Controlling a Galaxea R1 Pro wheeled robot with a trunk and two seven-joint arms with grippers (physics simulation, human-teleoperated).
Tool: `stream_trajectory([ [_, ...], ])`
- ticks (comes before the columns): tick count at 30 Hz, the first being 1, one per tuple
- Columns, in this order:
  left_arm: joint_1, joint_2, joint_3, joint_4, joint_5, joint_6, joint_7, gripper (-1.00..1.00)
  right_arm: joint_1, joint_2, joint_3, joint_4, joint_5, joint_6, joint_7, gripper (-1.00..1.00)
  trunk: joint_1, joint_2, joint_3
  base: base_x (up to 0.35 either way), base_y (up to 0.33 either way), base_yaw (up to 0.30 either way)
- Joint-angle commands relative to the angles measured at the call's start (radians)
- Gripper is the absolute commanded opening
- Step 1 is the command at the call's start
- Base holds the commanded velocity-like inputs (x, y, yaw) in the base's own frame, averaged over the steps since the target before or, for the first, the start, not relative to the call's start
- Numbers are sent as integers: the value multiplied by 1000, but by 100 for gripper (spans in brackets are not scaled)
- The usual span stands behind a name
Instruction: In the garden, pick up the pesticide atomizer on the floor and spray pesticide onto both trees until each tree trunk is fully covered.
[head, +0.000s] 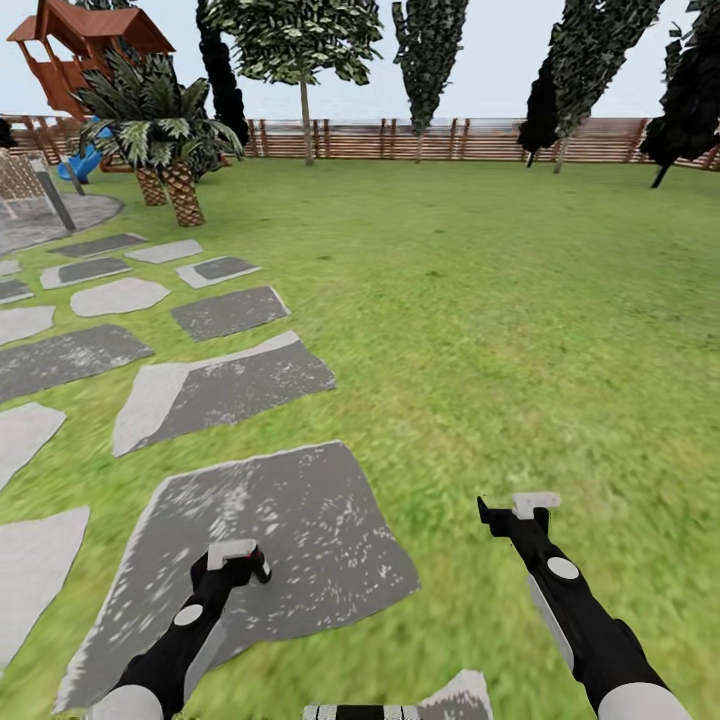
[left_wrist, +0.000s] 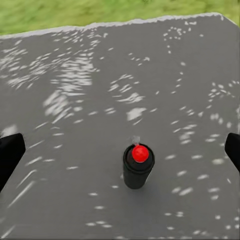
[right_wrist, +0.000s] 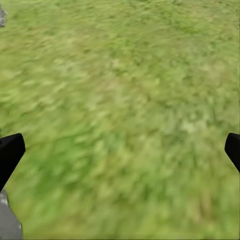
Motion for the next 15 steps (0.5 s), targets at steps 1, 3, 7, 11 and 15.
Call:
stream_trajectory([
  [1,-4,0,0,0,1,0,0,100,0,0,0,0,0,0,0,100,4,-7,-5,0,0,179],
  [3,-15,1,1,1,2,-1,1,100,0,0,0,1,0,0,0,100,12,-21,-13,0,0,179],
  [7,-26,-1,1,2,3,-3,1,100,0,0,0,0,0,0,0,100,24,-43,-32,0,0,179],
  [11,-28,1,1,2,3,-3,1,100,0,0,-1,-1,0,0,0,100,25,-43,-53,0,0,179],
  [15,-29,0,0,2,3,-3,1,100,0,0,-1,-3,0,0,0,100,27,-44,-73,0,0,179],
])
